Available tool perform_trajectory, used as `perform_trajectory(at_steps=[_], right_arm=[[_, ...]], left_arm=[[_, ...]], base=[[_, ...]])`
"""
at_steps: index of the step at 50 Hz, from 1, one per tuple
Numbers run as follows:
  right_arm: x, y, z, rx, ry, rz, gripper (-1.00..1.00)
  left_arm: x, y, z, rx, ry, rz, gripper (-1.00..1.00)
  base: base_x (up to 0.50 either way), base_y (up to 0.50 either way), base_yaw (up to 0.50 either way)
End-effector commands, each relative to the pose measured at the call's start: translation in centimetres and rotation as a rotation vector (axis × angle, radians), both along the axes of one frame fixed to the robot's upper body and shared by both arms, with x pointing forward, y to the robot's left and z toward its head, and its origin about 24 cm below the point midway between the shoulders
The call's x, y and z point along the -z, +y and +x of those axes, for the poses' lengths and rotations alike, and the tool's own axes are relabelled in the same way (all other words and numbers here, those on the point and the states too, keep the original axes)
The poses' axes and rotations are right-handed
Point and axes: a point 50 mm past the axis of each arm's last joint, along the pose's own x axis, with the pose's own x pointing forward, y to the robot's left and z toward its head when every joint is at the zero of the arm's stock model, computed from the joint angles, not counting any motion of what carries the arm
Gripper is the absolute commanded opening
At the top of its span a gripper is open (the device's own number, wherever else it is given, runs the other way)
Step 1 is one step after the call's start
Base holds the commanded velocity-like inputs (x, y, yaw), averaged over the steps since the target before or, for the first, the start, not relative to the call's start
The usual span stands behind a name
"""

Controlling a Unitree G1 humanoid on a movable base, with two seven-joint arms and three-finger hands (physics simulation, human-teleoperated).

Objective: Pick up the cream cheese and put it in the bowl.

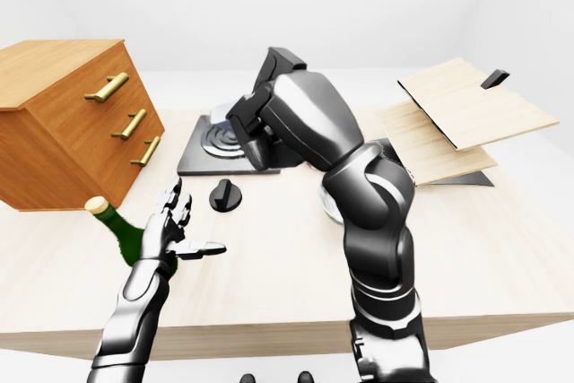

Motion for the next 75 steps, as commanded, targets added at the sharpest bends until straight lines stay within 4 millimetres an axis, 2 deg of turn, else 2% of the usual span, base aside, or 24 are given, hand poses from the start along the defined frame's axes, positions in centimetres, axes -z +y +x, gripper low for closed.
perform_trajectory(at_steps=[1,2,8,15,19,28,36,42,56,62,75], right_arm=[[-2.4,-4.4,-0.9,0.395,-0.136,-0.235,-1.0],[-2.4,-5.5,-0.9,0.445,-0.131,-0.244,-1.0],[-2.4,-8.4,-0.6,0.563,-0.096,-0.257,-1.0],[-2.6,-9.6,-1.0,0.608,-0.1,-0.277,-1.0],[-1.6,-11.0,-1.0,0.625,-0.039,-0.259,-1.0],[1.5,-11.5,-1.1,0.541,0.097,-0.213,-1.0],[2.8,-11.5,-1.0,0.48,0.163,-0.175,-1.0],[4.2,-11.9,-0.3,0.465,0.244,-0.153,-1.0],[8.4,-13.2,2.8,0.443,0.49,-0.096,-1.0],[8.9,-13.4,3.7,0.439,0.529,-0.087,-1.0],[10.7,-13.6,4.2,0.454,0.609,-0.103,-1.0]], left_arm=[[-0.3,0.0,0.1,0.003,-0.012,-0.007,1.0],[-0.4,0.0,0.0,0.004,-0.013,-0.009,1.0],[-0.4,0.0,0.1,0.003,-0.016,-0.014,1.0],[-0.5,0.1,0.1,0.003,-0.019,-0.015,1.0],[-0.4,0.1,0.2,0.0,-0.015,-0.018,1.0],[-0.5,0.0,0.1,0.001,-0.017,-0.016,1.0],[-0.4,0.0,0.1,0.0,-0.015,-0.014,1.0],[-0.4,0.0,0.1,-0.001,-0.014,-0.015,1.0],[-0.6,0.0,0.1,-0.001,-0.021,-0.015,1.0],[-0.4,0.0,0.1,-0.001,-0.015,-0.015,1.0],[-0.4,0.1,0.2,-0.002,-0.014,-0.018,1.0]], base=[[0.0,0.0,0.0],[0.0,0.0,0.0],[0.0,0.0,0.0],[0.0,0.0,0.0],[0.0,0.0,0.0],[0.0,0.0,0.0],[0.0,0.0,0.0],[0.0,0.0,0.0],[0.0,0.0,0.0],[0.0,0.0,0.0],[0.0,0.0,0.0]])
